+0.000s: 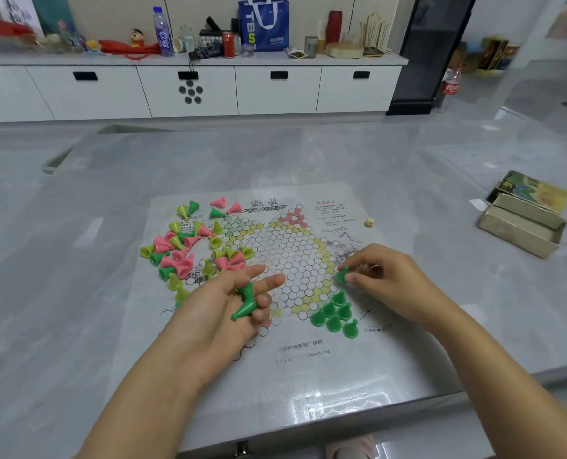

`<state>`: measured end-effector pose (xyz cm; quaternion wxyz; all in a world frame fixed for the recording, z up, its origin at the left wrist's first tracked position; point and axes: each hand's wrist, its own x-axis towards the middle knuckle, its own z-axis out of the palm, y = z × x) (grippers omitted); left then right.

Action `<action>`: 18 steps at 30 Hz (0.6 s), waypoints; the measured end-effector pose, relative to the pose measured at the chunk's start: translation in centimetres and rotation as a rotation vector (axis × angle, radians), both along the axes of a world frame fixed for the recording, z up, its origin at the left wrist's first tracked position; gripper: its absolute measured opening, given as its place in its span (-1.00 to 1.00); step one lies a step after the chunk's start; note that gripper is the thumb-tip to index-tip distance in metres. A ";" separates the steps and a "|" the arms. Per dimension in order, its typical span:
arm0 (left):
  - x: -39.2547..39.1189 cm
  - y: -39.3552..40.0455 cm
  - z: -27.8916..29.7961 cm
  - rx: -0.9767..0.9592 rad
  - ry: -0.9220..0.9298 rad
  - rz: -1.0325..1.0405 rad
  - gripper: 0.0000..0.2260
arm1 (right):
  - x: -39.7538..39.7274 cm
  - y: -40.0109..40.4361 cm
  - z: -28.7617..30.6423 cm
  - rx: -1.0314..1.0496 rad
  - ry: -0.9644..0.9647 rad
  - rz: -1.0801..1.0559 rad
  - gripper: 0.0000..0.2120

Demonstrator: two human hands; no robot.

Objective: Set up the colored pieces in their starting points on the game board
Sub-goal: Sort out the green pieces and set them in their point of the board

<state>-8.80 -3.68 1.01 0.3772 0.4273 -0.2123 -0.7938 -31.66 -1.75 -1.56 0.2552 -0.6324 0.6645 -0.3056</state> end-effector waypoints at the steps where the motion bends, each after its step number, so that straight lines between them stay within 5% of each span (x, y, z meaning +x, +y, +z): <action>1: 0.0 0.0 -0.1 -0.001 -0.007 0.004 -0.82 | 0.1 0.0 -0.1 -0.002 -0.014 0.007 -0.82; 18: 0.2 0.1 0.0 -0.062 -0.064 -0.008 -0.69 | 0.3 -0.5 -0.7 -0.023 0.116 0.118 -0.87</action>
